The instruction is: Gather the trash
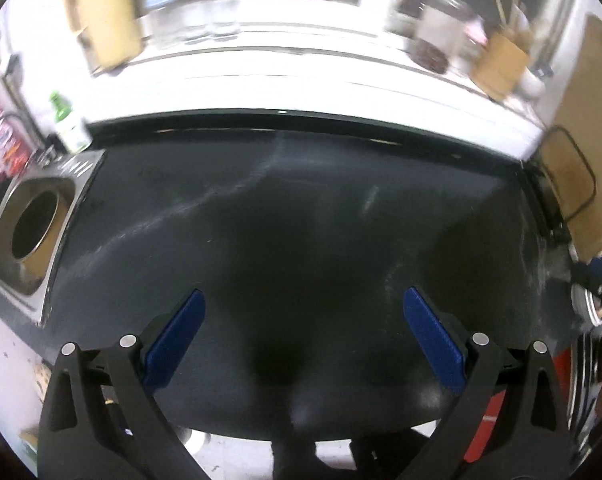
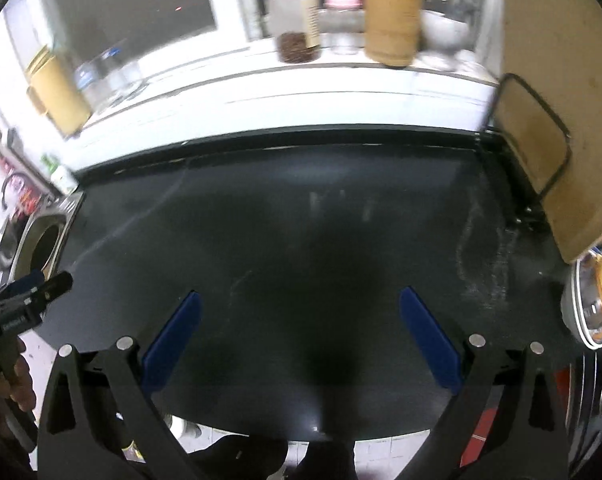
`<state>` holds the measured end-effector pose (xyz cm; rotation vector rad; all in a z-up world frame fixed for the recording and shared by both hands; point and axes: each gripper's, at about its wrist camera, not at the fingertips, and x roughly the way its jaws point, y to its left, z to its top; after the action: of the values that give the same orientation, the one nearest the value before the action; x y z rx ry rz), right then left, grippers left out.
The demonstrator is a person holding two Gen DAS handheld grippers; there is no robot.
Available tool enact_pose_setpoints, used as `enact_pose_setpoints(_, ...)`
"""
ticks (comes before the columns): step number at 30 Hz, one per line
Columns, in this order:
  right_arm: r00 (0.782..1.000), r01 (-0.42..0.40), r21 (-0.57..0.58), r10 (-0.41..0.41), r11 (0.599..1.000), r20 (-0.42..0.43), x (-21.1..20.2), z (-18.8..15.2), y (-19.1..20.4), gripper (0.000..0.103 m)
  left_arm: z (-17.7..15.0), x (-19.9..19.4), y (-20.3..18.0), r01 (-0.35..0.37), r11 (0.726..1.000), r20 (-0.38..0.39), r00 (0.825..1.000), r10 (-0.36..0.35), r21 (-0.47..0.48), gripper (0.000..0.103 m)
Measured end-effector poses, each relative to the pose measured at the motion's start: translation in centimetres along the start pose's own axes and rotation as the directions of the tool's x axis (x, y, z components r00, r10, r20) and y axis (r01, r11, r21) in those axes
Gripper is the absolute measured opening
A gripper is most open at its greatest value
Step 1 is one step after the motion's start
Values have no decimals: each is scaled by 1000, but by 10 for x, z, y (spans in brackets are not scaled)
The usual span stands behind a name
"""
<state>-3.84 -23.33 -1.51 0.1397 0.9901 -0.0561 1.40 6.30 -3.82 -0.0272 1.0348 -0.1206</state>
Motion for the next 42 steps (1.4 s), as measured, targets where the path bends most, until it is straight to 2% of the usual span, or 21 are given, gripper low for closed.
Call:
enact_pose_setpoints(8,1000,-4,2,4,1000,7,4,10,-12,96,2,2,-27,-16,999,-5,1000,16,32,96)
enact_pose_setpoints(16,1000,-16,-13,16,1000,-6,4,9,-10,96,4,4,-28,-39,999,-10,999,39,25,96)
enact_pose_setpoints(42,999,-28,-37,27,999,-25,16,15,-6,96,8,6,-23,-53,999,-11,999,53,5,96)
